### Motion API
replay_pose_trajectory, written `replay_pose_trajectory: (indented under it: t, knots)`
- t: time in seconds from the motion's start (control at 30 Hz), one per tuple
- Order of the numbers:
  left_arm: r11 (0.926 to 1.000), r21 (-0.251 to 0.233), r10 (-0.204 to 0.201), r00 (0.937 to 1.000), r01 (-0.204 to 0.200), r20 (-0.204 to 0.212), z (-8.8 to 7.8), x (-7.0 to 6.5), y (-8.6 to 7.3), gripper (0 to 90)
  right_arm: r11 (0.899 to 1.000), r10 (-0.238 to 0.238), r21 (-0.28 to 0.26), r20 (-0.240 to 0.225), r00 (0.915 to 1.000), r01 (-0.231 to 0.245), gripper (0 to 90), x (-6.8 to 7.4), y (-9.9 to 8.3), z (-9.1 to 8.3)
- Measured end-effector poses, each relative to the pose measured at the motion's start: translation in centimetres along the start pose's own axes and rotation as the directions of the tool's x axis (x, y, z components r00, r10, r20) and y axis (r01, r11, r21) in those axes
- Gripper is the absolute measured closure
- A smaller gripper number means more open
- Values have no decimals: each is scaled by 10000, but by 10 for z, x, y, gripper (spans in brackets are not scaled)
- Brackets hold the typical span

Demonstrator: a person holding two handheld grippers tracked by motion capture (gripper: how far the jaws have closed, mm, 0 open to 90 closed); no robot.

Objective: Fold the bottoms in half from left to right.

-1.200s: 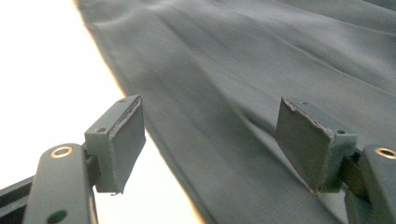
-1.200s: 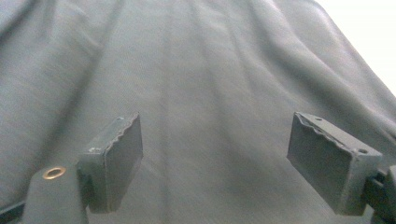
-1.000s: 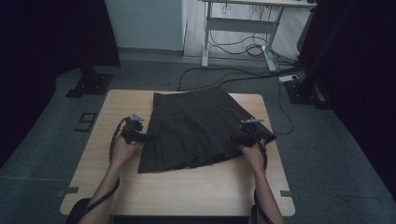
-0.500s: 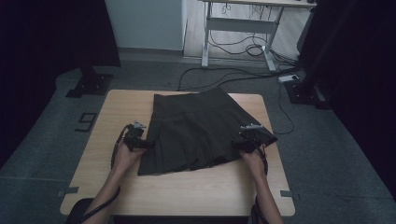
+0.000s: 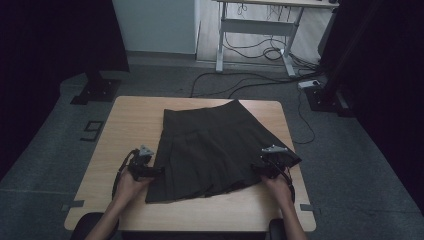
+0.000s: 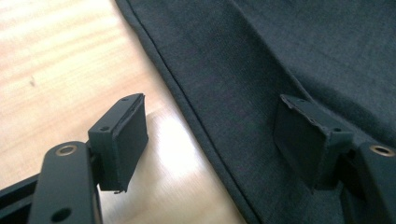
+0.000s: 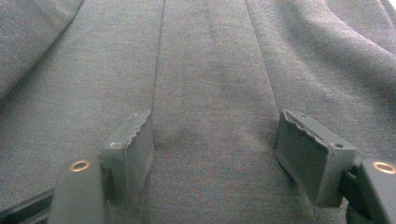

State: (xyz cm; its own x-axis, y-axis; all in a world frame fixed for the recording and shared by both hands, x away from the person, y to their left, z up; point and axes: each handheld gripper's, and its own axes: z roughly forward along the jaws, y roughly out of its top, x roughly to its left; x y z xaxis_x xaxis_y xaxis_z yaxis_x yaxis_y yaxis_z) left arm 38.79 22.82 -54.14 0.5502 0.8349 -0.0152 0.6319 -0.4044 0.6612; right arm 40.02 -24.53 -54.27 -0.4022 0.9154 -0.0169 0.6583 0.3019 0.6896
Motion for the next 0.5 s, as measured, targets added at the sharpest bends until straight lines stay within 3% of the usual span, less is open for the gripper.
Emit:
replay_pose_trajectory:
  t: [0.17, 0.5]
  knots:
    - [9998, -21, 189, 9997, -188, 179, -13, -20, -14, 308, 10000, -85, -1, -132, 9999, 85, 282, 2, -11, -10]
    - [9989, -14, 467, 9981, -466, 409, -32, -48, -36, 309, 9997, -255, -47, -334, 9991, 253, 282, 5, -34, -32]
